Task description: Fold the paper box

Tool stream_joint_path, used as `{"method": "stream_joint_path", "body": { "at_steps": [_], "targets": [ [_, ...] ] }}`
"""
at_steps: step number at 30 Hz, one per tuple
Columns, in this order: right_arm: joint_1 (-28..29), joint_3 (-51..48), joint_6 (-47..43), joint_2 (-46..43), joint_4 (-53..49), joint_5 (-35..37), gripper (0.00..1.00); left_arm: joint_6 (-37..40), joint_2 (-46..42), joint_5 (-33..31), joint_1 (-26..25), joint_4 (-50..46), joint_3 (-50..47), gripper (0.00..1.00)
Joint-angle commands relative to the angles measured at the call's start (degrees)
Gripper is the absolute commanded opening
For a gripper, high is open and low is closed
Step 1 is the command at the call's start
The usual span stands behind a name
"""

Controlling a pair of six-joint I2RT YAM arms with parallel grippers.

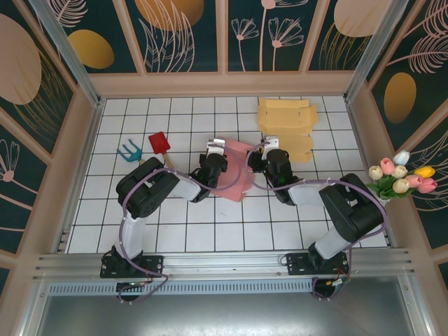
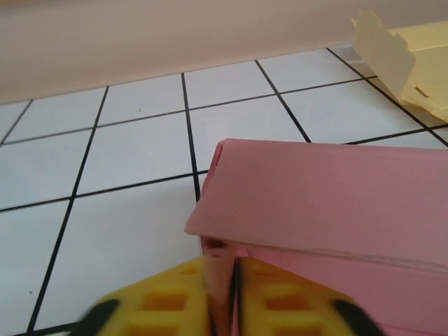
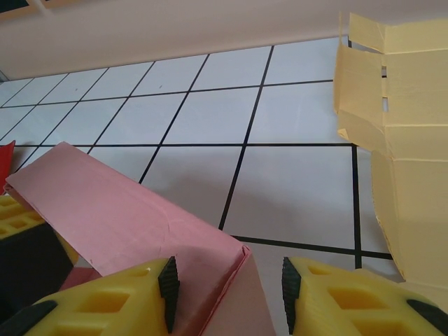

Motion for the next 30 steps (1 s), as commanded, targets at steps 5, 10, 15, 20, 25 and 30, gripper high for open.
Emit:
{"method": "stream_joint_path", "body": {
  "at_steps": [5,10,15,20,25,30],
  "targets": [
    [0.1,-1.5,0.0,1.9,-5.2,-1.8,0.46,0.9,0.7,4.3,-0.4,-2.0,1.0,0.39],
    [0.1,-1.7,-0.6,1.8,-4.8,-2.2,0.47,-0.8,4.4,1.6,0.4,-8.5,7.2,0.36],
    [0.0,-1.8,-0.5,1.8,-4.5,-2.3,0.47,-3.0,4.3,-1.4,0.9,-10.3,7.7,0.00],
    [0.1,-2.3,-0.4,1.3,-4.3,-1.9,0.47,-4.9,2.7,-4.2,0.9,-7.1,4.8,0.00],
    [0.1,-2.0,0.6,1.3,-4.9,-1.4,0.47,-4.5,-2.9,1.8,0.9,-5.5,-0.7,0.21],
    [0.1,-1.4,1.7,1.6,-5.7,-0.2,0.46,-6.1,-12.1,7.4,0.9,-9.8,-5.7,0.50]
  ]
}}
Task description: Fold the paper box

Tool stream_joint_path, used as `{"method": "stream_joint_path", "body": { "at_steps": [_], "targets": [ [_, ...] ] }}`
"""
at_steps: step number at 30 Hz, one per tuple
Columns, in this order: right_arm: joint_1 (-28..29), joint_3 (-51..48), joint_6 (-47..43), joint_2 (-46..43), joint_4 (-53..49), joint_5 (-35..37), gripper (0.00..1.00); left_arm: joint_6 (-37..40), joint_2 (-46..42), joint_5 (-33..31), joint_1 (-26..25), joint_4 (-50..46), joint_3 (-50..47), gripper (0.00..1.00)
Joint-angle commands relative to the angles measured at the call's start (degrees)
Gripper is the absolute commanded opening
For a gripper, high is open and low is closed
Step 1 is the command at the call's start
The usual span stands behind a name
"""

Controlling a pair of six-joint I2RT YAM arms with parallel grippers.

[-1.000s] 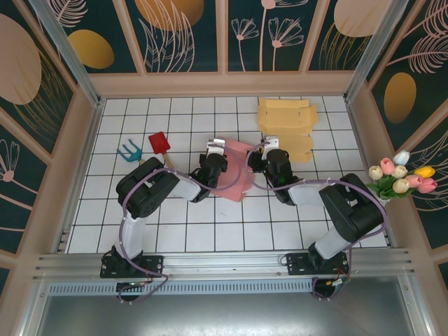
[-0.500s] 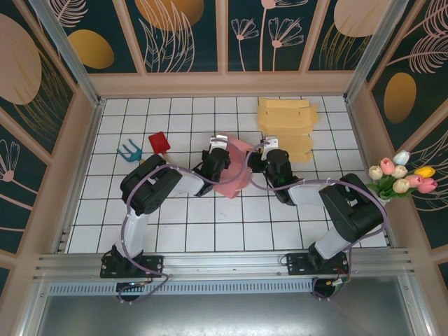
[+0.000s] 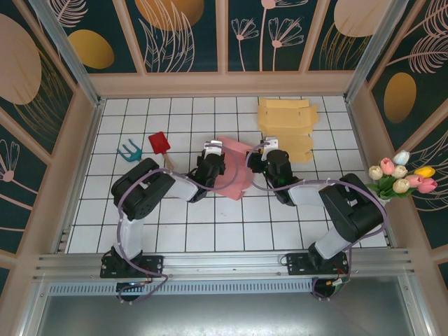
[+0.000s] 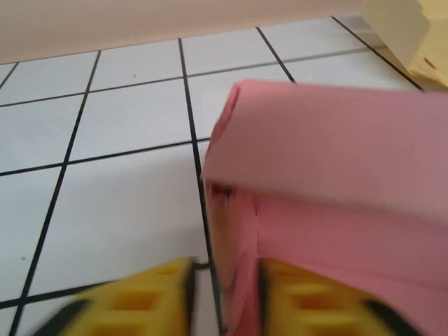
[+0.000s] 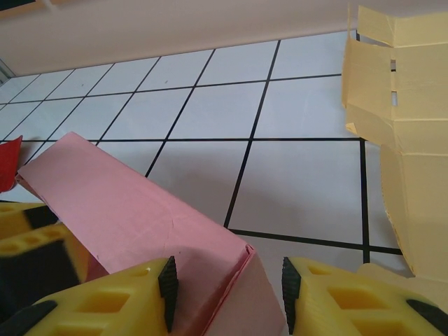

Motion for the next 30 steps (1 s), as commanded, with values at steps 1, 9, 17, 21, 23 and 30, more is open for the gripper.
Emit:
{"method": "stream_joint_path", "body": {
  "at_steps": [1,9,17,21,23,30],
  "targets": [
    [0.1,-0.9,1.4,1.6,-6.0,1.0,0.47,-2.5,-7.1,4.9,0.2,-4.1,-2.3,0.51],
    [0.1,0.0,2.3,2.5,-6.4,1.7,0.46,-10.7,-15.8,0.4,0.1,-14.6,-9.4,0.52],
    [0.1,0.7,2.3,3.5,-6.3,1.3,0.47,-18.5,-18.8,6.4,1.4,-18.0,-16.8,0.62],
    [0.1,1.0,2.0,3.9,-6.3,1.4,0.47,-18.2,-20.5,9.2,3.7,-13.8,-20.2,0.63],
    [0.1,1.1,1.9,4.1,-6.4,1.5,0.47,-16.8,-20.4,11.4,4.1,-11.3,-20.6,0.63],
    [0.1,1.0,1.6,4.0,-6.5,1.2,0.46,-14.1,-17.3,15.1,4.2,-7.4,-17.1,0.61]
  ]
}}
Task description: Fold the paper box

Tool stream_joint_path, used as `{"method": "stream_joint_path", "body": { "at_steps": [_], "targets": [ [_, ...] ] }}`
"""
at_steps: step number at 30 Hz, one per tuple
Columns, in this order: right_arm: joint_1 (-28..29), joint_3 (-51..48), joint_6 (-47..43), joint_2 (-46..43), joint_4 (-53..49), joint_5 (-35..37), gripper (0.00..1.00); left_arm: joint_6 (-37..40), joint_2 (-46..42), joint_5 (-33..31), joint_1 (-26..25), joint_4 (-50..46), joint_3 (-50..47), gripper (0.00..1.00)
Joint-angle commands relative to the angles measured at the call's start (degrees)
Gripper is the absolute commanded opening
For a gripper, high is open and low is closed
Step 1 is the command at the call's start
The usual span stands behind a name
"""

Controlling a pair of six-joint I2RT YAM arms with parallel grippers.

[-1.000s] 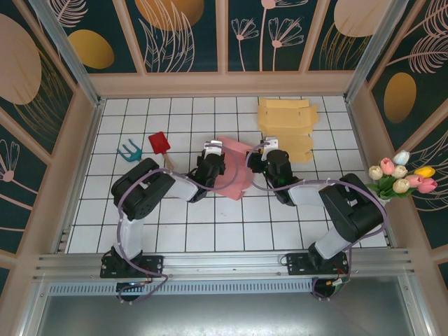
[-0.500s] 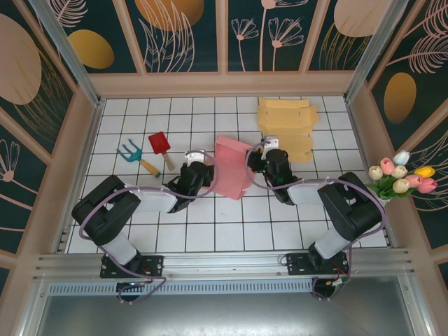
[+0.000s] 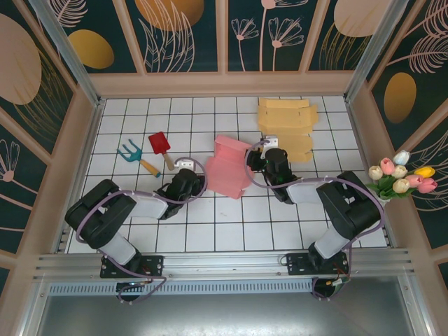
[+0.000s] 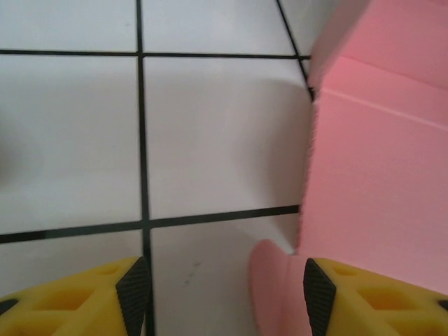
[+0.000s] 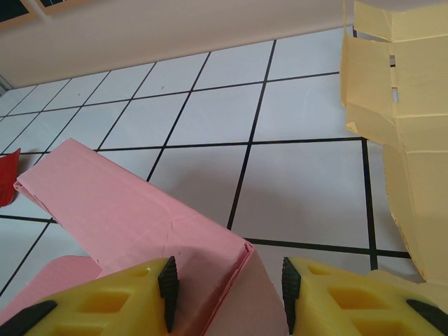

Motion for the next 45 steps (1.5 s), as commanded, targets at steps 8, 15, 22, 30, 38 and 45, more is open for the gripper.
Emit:
{"method": "stream_joint_path", "body": {
  "at_steps": [8,15,22,30,38,45],
  "targets": [
    [0.1,-0.7,-1.1,2.0,-6.7,0.1,0.46,6.4,8.6,1.4,0.2,4.3,9.1,0.44],
    [0.1,-0.7,-1.2,1.4,-7.3,0.2,0.47,10.3,12.1,1.6,0.2,5.4,10.8,0.05],
    [0.1,1.7,0.4,-0.9,-10.6,-1.0,0.48,11.6,11.0,-2.7,0.2,-2.7,14.5,0.00],
    [-1.8,8.0,0.3,-9.6,-21.6,-1.6,0.51,12.4,0.1,-7.9,0.1,-14.7,16.0,0.00],
    [-3.4,15.0,-1.6,-20.7,-33.3,-3.2,0.52,14.3,-6.8,-10.9,0.1,-36.0,27.6,0.00],
    [-3.5,14.9,-6.3,-32.7,-41.2,-0.6,0.52,26.9,-7.4,-17.0,-3.2,-65.7,51.1,0.00]
  ]
}}
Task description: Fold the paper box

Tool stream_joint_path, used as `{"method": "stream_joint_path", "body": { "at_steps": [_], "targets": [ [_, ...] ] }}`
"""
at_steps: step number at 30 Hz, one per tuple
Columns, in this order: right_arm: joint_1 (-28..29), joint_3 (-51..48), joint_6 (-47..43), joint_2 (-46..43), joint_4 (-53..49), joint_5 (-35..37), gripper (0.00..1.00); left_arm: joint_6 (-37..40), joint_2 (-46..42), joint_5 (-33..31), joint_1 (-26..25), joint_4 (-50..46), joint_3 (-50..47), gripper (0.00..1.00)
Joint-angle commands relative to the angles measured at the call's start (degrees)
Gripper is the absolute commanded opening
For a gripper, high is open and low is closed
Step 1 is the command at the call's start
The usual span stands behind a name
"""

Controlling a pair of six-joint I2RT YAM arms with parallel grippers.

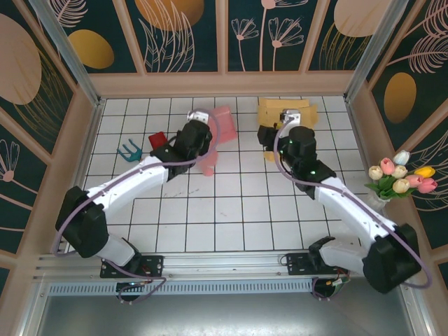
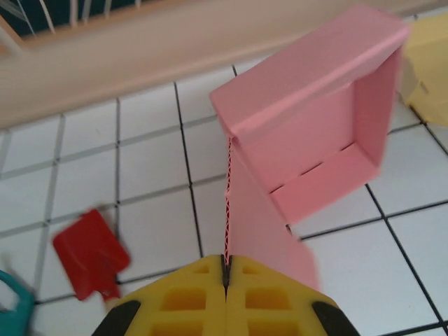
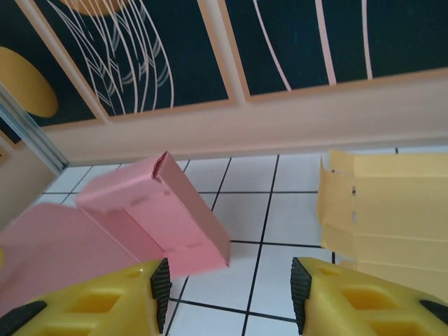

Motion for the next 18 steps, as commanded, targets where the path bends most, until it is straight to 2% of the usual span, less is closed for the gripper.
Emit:
{"method": "stream_joint_path", "body": {
  "at_steps": [1,5,8,9,12,16,17,18],
  "targets": [
    [-0.3,-0.2,-3.5,-5.4,-7.6,1.5,0.52,9.2,-1.4,-4.4,-2.9,-20.4,9.5,0.00],
    [-0.3,-8.0,-3.4,-14.9,-5.9,3.5,0.54,11.3,2.6,-3.6,-6.6,-38.1,21.8,0.00],
    [-0.3,-13.4,-2.9,-21.6,-3.3,3.7,0.55,10.5,8.0,-8.7,-9.9,-50.8,29.3,0.00],
    [-0.4,-14.5,-2.8,-23.4,-3.0,4.1,0.55,12.3,8.2,-12.6,-12.0,-51.3,28.1,0.00],
    [-0.4,-16.3,-3.4,-26.9,-3.5,5.4,0.56,18.2,7.0,-18.3,-16.6,-50.5,24.8,0.00],
    [-0.5,-17.3,-3.8,-29.4,-3.9,6.0,0.56,26.9,5.2,-23.3,-21.9,-51.4,23.9,0.00],
    [-0.4,-17.4,-3.5,-29.7,-3.7,5.8,0.56,28.3,5.6,-24.9,-23.1,-53.0,25.6,0.00],
    [-0.4,-17.5,-3.3,-29.9,-3.6,5.5,0.56,29.3,6.2,-23.2,-23.7,-53.6,29.0,0.00]
  ]
}}
